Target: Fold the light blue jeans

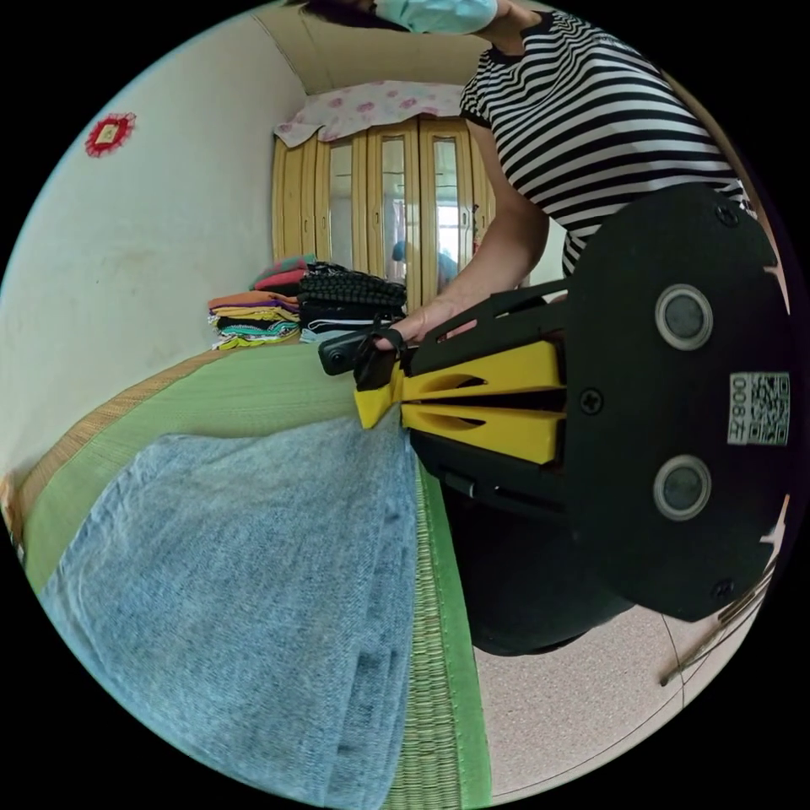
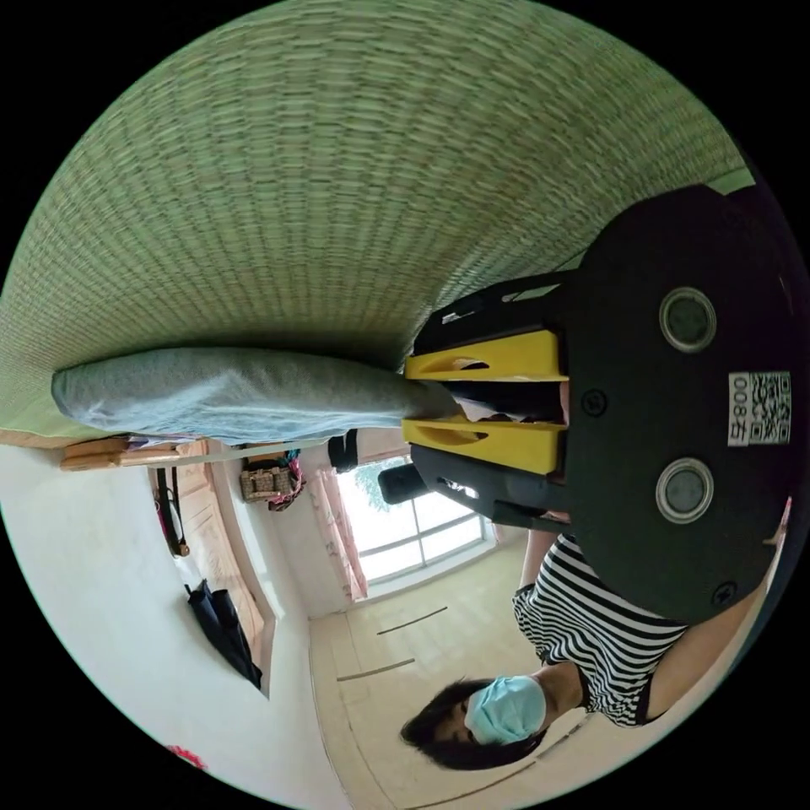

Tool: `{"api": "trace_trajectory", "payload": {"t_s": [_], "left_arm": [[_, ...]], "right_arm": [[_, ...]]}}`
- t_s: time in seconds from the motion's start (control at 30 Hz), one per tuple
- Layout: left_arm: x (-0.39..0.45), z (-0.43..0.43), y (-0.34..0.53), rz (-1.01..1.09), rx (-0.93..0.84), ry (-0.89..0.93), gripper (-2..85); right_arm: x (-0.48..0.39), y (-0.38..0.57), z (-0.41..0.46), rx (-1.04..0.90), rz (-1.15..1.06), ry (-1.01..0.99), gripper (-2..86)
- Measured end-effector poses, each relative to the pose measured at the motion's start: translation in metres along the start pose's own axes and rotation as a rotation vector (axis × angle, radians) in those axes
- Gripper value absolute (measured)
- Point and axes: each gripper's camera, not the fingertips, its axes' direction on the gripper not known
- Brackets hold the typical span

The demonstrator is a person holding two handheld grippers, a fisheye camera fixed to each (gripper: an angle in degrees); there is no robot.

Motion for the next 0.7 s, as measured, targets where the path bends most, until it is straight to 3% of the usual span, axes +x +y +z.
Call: {"api": "trace_trajectory", "payload": {"t_s": [0.27, 0.53, 0.7], "left_arm": [[-0.008, -0.031, 0.027, -0.042, 0.161, 0.048, 2.3], [-0.062, -0.092, 0.081, -0.320, 0.662, 0.340, 11.8], [-0.072, -0.096, 0.089, -0.432, 0.756, 0.409, 14.3]], "right_arm": [[-0.038, -0.005, -0.004, 0.010, -0.053, 0.011, 2.9], [-0.116, -0.030, -0.005, 0.008, -0.175, 0.031, 1.7], [-0.142, -0.040, 0.001, -0.005, -0.205, 0.070, 1.3]]}}
